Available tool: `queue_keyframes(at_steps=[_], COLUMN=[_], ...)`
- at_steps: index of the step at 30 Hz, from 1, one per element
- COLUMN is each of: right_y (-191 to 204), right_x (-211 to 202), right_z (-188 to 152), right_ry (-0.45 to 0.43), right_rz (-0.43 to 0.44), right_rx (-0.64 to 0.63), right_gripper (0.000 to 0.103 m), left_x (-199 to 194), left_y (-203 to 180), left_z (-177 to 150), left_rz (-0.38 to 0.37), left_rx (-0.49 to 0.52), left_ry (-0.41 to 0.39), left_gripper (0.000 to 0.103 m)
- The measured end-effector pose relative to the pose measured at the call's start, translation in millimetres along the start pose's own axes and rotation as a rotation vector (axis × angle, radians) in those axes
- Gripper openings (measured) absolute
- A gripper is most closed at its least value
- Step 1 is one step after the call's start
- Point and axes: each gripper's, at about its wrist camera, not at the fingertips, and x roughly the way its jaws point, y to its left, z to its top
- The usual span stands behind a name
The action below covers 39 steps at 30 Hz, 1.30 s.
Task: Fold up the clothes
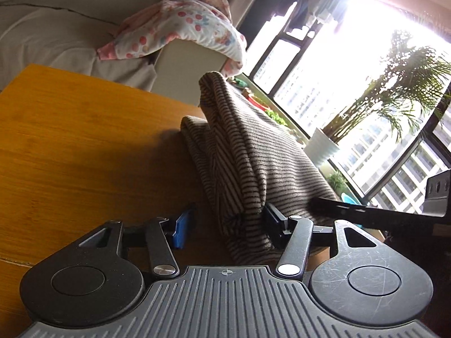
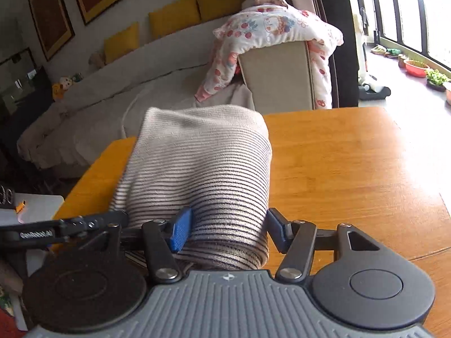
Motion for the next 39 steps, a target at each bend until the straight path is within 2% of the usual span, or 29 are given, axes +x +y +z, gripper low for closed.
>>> queue_keyframes(at_steps=[3, 8, 12, 14, 16, 20, 25, 29, 32, 34, 35, 37, 38, 39], right_y=[5, 21, 24, 23, 21, 19, 22, 32, 37, 34, 31, 22, 16, 15], right_x=[-2, -6, -8, -9, -10, -12, -10, -5, -4, -5, -5, -13, -20, -27], right_z=[-5, -22, -28, -28, -28, -30, -30, -30, -31, -31, -30, -32, -35, -40], right_ry=[-0.025, -0.116, -0.149, -0.15, -0.151, -0.163, -0.151, -0.142, -0.144, -0.144, -0.145, -0.176, -0.189, -0.191], right_rz=[-0.023, -0.088, -0.107, -0.101, -0.096, -0.087, -0.092, -0.132, -0.171, -0.182, -0.183, -0.15, -0.139, -0.132], right_rx=[-0.044, -0.169, -0.203, -0.196, -0.19, -0.177, -0.188, -0.222, -0.234, -0.21, -0.19, -0.132, -0.087, -0.071], right_gripper=[0.059, 0.061, 0.063, 0.063, 0.063, 0.066, 0.069, 0.071, 0.077, 0.087, 0.089, 0.092, 0.096, 0.103], left_x=[-11, -26, -3, 20, 48, 96, 104, 111, 102, 80, 68, 31, 7, -10], left_y=[-9, -43, -65, -68, -64, -34, -23, -20, -23, -25, -27, -36, -46, -52], left_z=[7, 39, 64, 75, 83, 84, 87, 91, 92, 88, 85, 69, 55, 45], left_rz=[-0.008, -0.055, -0.086, -0.06, 0.009, 0.122, 0.109, 0.123, 0.137, 0.136, 0.131, 0.138, 0.156, 0.169], left_rx=[0.008, 0.111, 0.163, 0.182, 0.202, 0.185, 0.174, 0.176, 0.163, 0.103, 0.085, 0.09, 0.118, 0.14], left_ry=[-0.013, -0.127, -0.181, -0.174, -0.139, -0.031, -0.013, 0.003, -0.001, -0.012, -0.022, -0.067, -0.101, -0.125], left_gripper=[0.054, 0.057, 0.062, 0.063, 0.063, 0.056, 0.059, 0.06, 0.06, 0.062, 0.064, 0.082, 0.086, 0.096])
